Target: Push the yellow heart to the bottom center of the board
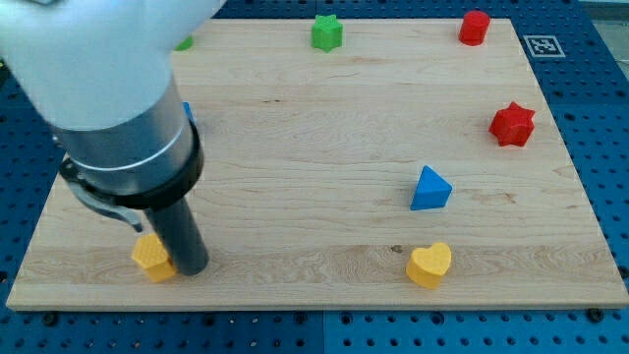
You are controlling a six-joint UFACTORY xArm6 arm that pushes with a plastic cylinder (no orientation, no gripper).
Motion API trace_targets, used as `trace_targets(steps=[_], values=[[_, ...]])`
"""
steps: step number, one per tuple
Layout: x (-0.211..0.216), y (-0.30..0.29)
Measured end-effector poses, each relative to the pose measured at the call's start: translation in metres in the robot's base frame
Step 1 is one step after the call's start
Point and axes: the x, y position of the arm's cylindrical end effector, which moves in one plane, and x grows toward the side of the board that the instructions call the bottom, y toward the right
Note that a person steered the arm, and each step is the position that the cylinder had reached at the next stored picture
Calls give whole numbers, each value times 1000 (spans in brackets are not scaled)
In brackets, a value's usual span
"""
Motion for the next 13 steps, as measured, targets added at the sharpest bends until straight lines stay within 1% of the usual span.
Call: trace_targets(steps=[1, 2, 3, 4, 5, 6, 8, 9, 11, 12, 13], values=[[0, -13], [0, -13], [-7, 15], [-29, 79], [-58, 129], [-64, 158], [-64, 159], [-64, 175], [-62, 251], [-54, 274], [-37, 274]])
